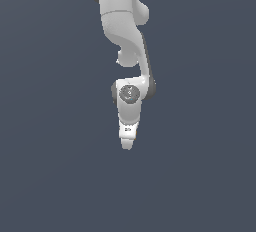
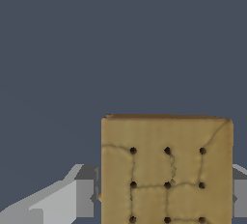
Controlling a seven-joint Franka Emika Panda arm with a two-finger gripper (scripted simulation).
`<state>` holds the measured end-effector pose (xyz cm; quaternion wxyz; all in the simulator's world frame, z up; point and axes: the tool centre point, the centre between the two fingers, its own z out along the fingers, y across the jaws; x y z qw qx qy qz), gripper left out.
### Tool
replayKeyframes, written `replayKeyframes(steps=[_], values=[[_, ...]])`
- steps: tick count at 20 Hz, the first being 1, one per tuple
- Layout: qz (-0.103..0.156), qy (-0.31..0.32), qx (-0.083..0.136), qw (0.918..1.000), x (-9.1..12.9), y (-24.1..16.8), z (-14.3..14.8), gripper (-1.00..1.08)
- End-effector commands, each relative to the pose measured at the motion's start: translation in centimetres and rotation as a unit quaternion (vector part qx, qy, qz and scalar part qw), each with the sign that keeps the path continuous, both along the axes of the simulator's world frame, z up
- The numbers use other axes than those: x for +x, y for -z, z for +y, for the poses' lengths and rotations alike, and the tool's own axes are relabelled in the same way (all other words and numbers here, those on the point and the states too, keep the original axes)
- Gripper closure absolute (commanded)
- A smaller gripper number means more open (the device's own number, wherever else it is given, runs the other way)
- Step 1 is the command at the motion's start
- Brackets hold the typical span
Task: Pick up the object and move it to a goal position.
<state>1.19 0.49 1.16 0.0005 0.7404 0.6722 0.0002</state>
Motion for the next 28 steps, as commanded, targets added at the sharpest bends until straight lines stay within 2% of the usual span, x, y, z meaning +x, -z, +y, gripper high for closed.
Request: replayKeyframes(steps=[1, 7, 13, 28], values=[[0.000, 0.000, 0.000, 1.0000, 0.0, 0.0, 0.0, 1.08], [0.000, 0.000, 0.000, 1.0000, -0.4, -1.0, -0.8, 1.08], [0.000, 0.000, 0.000, 1.0000, -1.5, -3.6, -2.7, 1.08], [0.000, -0.001, 0.000, 1.0000, -6.1, -16.1, -11.8, 1.08]])
